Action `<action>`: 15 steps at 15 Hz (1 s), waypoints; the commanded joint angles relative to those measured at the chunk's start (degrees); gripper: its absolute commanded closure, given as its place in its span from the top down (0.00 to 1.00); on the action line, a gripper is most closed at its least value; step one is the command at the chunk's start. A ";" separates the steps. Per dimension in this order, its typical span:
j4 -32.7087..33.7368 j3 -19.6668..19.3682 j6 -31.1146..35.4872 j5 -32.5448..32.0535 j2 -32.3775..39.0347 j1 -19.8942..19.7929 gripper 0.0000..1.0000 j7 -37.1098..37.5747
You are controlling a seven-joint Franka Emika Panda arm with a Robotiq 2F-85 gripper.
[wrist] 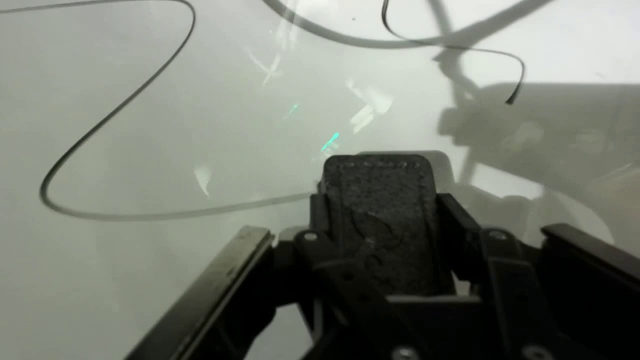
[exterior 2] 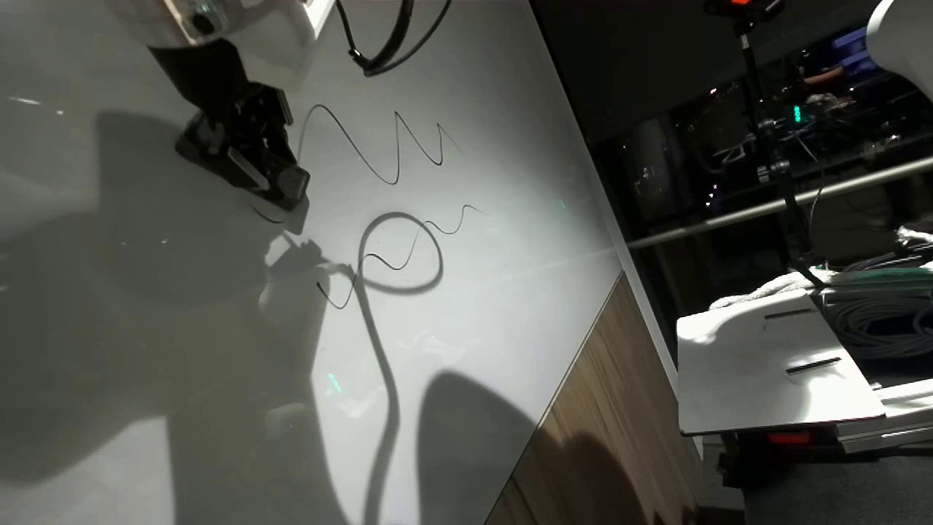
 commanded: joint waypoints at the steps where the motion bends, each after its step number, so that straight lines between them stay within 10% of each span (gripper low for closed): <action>1: -2.13 -1.61 8.52 -1.21 4.61 -3.22 0.29 1.56; 15: -13.87 -5.25 10.73 -1.58 -4.86 -6.03 0.29 1.52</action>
